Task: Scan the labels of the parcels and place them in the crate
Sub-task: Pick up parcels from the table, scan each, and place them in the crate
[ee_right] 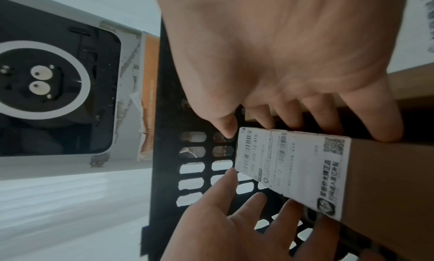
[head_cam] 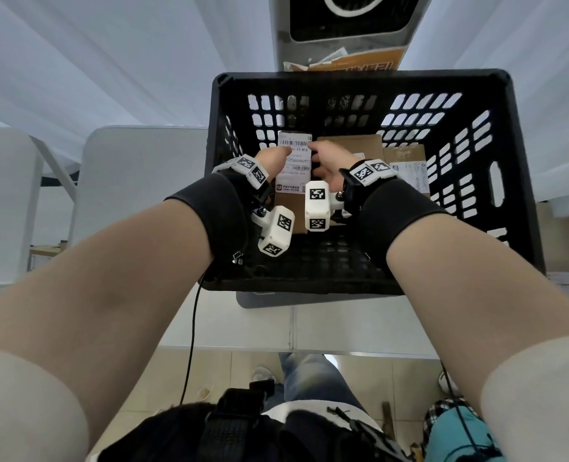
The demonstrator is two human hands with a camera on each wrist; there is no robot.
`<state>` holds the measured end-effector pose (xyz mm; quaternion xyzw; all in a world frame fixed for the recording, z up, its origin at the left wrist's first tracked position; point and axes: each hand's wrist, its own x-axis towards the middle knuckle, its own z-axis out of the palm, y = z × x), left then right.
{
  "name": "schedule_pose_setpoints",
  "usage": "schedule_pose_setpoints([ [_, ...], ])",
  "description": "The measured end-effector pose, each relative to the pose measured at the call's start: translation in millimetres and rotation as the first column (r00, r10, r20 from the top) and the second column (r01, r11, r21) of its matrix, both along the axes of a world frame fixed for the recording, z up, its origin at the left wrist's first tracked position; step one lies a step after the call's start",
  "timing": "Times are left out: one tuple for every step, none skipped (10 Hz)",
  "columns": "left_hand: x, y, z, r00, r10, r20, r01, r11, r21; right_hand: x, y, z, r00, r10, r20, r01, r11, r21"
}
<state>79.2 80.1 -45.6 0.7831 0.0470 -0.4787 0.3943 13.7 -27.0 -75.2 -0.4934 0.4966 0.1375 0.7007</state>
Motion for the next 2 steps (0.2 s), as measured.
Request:
schedule_pose_setpoints([
  [-2.0, 5.6, 2.0, 1.0, -0.02, 0.011, 0.02, 0.999, -0.027, -2.1, 0.7, -6.9, 1.0, -0.015, 0.007, 0.016, 1.0, -0.016],
  [-5.3, 12.9, 5.0, 0.997, -0.049, 0.064, 0.052, 0.997, -0.057, -6.5, 3.5, -9.0, 0.998, -0.029, 0.049, 0.031, 0.999, -0.027],
])
